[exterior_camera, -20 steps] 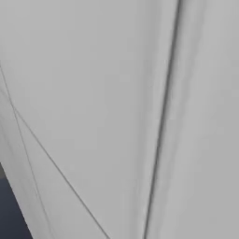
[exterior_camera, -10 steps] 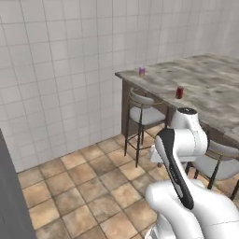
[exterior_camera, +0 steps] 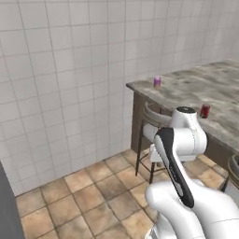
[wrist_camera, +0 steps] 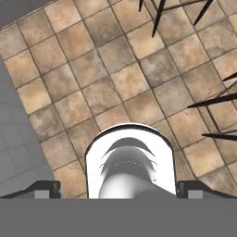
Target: Four empty soda cans are scattered around the kitchen. Gather all the cans and cluster them next to the stove for recycling.
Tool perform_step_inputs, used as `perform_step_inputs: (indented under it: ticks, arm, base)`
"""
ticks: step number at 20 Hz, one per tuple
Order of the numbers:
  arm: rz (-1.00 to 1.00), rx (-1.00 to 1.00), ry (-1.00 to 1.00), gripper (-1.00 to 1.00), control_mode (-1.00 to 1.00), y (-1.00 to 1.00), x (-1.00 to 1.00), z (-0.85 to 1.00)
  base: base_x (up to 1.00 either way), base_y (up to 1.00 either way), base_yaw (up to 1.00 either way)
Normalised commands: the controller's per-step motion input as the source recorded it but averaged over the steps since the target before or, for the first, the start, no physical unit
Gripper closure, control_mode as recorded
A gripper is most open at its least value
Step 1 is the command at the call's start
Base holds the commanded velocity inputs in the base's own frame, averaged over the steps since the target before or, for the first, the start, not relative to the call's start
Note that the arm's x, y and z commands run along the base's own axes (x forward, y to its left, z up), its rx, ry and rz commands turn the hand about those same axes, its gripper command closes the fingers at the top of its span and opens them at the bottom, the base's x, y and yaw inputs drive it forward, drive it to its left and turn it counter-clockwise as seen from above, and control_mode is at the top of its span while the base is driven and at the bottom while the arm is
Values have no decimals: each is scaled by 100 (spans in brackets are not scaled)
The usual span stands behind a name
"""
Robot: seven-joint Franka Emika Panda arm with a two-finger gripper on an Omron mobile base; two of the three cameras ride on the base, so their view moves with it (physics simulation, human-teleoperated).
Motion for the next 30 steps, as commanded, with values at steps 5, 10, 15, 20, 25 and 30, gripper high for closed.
perform_step_inputs:
  ticks: [5, 10, 15, 20, 25, 30]
  arm:
    - [0, 0, 0, -100, 100, 0, 0, 0]
    - [0, 0, 0, -100, 100, 0, 0, 0]
    - [0, 0, 0, -100, 100, 0, 0, 0]
    - [0, 0, 0, -100, 100, 0, 0, 0]
    - [0, 0, 0, -100, 100, 0, 0, 0]
    - [0, 0, 0, -100, 100, 0, 0, 0]
  base:
    - [100, 0, 0]
    - [100, 0, -13]
    - [79, 0, -52]
    - [3, 0, -54]
    - [-34, 17, -53]
    - [-4, 2, -66]
